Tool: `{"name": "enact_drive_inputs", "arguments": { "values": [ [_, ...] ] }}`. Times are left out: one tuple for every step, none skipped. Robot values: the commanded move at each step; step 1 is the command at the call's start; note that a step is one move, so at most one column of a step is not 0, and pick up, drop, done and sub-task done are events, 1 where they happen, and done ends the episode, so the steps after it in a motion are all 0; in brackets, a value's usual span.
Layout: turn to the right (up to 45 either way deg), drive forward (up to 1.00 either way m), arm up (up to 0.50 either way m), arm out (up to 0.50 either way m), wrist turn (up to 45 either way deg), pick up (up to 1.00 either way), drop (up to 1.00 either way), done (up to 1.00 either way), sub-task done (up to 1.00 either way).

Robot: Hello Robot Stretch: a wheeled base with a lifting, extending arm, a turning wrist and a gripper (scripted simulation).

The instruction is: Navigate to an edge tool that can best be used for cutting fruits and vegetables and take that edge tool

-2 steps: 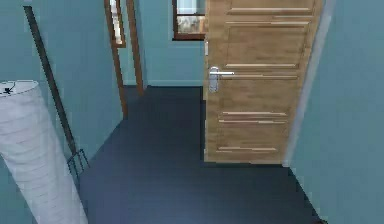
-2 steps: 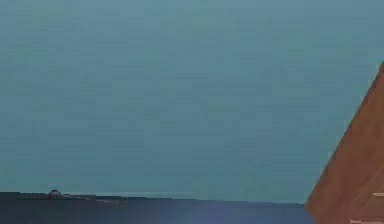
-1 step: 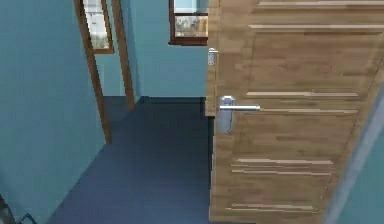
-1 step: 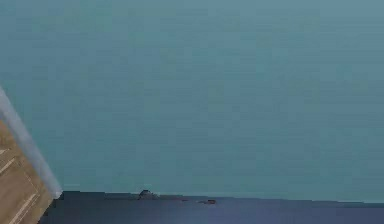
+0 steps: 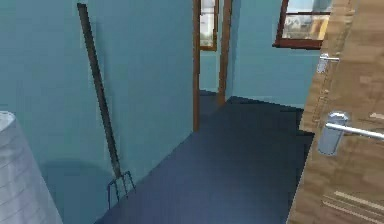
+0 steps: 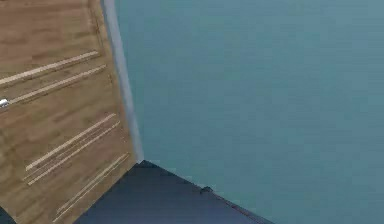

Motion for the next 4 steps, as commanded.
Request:
{"name": "enact_drive_inputs", "arguments": {
  "values": [
    [0.0,0.8,0.0,0.0,0.0,0.0,0.0,0.0,0.0],
    [27.0,0.0,0.0,0.0,0.0,0.0,0.0,0.0,0.0],
    [0.0,0.75,0.0,0.0,0.0,0.0,0.0,0.0,0.0],
    [45.0,0.0,0.0,0.0,0.0,0.0,0.0,0.0,0.0]
  ]
}}
